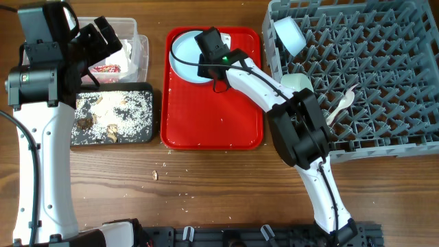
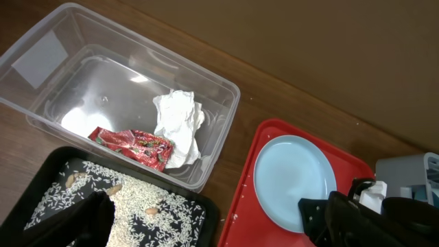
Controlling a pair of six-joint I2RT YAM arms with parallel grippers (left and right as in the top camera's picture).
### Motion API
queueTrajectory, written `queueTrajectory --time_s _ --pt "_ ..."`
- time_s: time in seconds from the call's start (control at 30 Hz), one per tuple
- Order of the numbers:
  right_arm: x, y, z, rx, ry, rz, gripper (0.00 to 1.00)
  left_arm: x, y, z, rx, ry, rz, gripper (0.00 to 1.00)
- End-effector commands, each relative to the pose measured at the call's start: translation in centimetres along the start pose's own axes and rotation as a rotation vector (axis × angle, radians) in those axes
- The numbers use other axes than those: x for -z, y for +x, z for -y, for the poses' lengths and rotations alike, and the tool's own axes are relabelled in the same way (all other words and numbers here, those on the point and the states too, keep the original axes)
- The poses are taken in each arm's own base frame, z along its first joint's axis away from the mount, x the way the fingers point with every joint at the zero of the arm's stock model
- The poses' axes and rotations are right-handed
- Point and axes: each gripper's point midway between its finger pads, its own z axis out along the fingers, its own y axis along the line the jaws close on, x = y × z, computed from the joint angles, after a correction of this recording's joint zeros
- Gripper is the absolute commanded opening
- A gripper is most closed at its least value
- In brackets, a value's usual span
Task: Sort waste into correct bins and load items into the dishwasher rack
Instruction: 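Reach the right gripper to the light-blue plate and grip its rim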
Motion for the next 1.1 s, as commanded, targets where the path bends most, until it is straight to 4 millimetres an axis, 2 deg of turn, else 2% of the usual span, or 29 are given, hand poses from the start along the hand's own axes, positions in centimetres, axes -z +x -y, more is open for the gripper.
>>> queueTrajectory --time_s 0.0,0.07,0.13,0.3,0.43,0.77,0.9,1.07 --pt "-2.0 6.6 1.2 -0.013 -0.021 -0.265 0.37 0.0 -0.3 0.0 -0.005 0.006 0.003 1.00" --pt "-1.5 7.5 1.2 0.002 -0.031 -0.315 0.37 0.0 -0.3 0.1 -0.005 0.006 0.004 1.00" --pt "-0.5 7.1 0.9 0.012 -0.036 -0.322 0.37 0.0 -0.3 0.0 -0.005 0.006 0.003 1.00" --pt "3.9 3.8 -0.4 0.059 -0.061 -0.258 0.36 0.0 -0.3 0.0 -0.005 0.006 0.003 1.00" --pt "5.9 1.7 0.4 0.045 -0.028 -0.195 0.36 0.0 -0.3 0.0 -0.006 0.006 0.003 1.00" --pt "6.5 0.0 3.7 -0.009 0.025 -0.187 0.34 0.0 -0.3 0.1 -0.005 0.006 0.004 1.00" --pt "6.7 0.1 5.3 -0.023 0.083 -0.198 0.34 0.0 -0.3 0.1 -0.005 0.006 0.004 1.00" --pt "6.9 0.1 5.6 -0.014 0.098 -0.197 0.33 0.0 -0.3 0.1 -0.005 0.006 0.004 1.00"
